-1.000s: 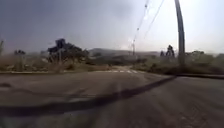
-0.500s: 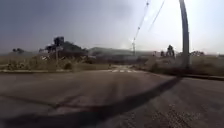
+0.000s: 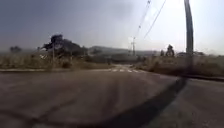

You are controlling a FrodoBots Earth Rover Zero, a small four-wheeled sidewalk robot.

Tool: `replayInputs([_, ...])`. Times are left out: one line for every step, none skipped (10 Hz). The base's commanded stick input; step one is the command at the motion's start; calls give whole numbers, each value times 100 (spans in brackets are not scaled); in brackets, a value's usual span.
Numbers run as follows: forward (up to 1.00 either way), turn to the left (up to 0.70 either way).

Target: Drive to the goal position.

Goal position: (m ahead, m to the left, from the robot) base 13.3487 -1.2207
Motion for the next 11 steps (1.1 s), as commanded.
replayInputs([85, 0])
replayInputs([85, 0])
replayInputs([85, 0])
replayInputs([85, 0])
replayInputs([85, 0])
replayInputs([85, 0])
replayInputs([85, 0])
replayInputs([85, 0])
replayInputs([85, 0])
replayInputs([85, 0])
replayInputs([85, 0])
